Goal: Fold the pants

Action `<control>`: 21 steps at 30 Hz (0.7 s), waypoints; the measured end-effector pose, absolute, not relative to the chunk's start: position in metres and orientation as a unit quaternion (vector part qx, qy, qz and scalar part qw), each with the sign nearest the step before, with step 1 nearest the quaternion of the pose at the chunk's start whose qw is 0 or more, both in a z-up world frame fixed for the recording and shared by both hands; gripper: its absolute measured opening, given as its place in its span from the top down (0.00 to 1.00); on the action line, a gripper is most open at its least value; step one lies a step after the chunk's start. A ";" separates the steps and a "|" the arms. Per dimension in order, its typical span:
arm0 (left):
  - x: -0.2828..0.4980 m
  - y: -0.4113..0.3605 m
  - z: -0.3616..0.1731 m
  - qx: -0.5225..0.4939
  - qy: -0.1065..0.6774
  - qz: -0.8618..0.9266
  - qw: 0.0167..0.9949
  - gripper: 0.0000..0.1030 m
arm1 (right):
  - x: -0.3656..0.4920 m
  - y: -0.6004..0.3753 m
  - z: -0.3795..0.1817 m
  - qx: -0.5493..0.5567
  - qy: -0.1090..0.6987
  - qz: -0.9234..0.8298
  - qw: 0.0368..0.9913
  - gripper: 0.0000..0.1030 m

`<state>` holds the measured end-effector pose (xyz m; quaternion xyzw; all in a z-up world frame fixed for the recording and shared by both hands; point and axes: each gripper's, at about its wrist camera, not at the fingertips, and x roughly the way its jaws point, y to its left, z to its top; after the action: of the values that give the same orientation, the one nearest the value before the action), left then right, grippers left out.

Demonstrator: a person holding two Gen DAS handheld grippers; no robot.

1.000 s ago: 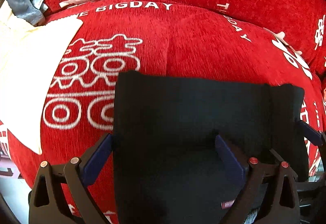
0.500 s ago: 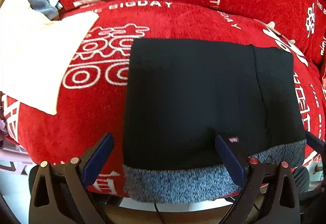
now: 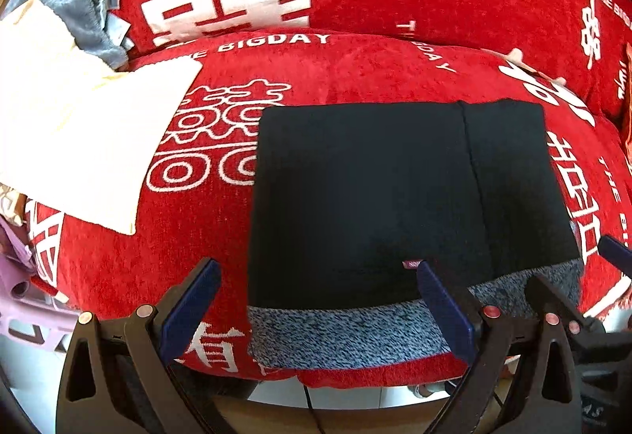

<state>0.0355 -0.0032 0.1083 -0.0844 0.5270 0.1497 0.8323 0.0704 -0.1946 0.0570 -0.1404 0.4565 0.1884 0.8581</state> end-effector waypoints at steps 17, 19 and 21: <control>0.027 -0.015 0.103 -0.078 0.525 0.162 0.832 0.03 | 0.072 -0.209 0.048 -0.123 0.465 0.181 0.858 0.00; 0.026 -0.018 0.104 -0.073 0.522 0.160 0.834 0.03 | 0.072 -0.208 0.048 -0.123 0.466 0.181 0.857 0.00; 0.026 -0.020 0.105 -0.066 0.520 0.160 0.837 0.03 | 0.072 -0.208 0.048 -0.123 0.466 0.181 0.857 0.00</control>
<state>0.0262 -0.0199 0.1052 -0.0655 0.5199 0.1598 0.8366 0.0719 -0.2079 0.0476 -0.1235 0.4661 0.1811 0.8571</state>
